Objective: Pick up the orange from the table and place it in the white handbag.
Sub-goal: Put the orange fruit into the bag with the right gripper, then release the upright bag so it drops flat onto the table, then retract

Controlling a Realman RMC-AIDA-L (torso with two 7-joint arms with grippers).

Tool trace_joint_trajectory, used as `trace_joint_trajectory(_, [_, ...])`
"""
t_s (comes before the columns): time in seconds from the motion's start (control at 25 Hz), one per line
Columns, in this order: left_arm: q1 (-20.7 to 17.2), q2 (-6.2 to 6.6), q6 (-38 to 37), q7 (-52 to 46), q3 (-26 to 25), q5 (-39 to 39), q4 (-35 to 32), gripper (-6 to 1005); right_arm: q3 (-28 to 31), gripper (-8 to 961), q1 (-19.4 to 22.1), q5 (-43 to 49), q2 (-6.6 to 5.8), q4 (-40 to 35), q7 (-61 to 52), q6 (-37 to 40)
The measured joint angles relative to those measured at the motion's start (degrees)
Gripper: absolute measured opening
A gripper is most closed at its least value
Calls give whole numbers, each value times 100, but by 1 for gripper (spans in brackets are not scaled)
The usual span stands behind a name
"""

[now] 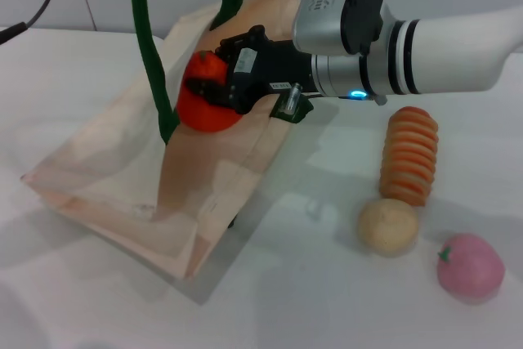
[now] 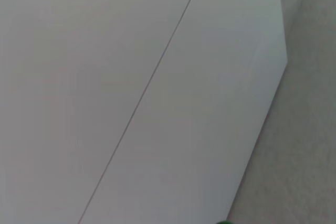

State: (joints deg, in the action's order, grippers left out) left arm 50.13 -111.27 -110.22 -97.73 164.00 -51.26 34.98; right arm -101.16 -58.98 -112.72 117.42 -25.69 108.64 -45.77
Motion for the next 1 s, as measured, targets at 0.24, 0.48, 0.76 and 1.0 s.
trace_joint_trajectory(0.24, [-21,0,9,7,0,-5,0,117,0,453,9,-7,-17,3,-29,12])
trace_joint_trajectory(0.48, [-93,0,18,8,0,-27,0,123,0,639,32,23,-39,3,-60,17])
trace_joint_trajectory(0.76, [-171,6,185,-14,0,-33,0,131,30,659,82,534,-97,3,-524,27])
trace_joint_trajectory(1.0, [-296,16,484,-41,0,-22,-65,137,307,659,414,949,-188,-57,-851,419])
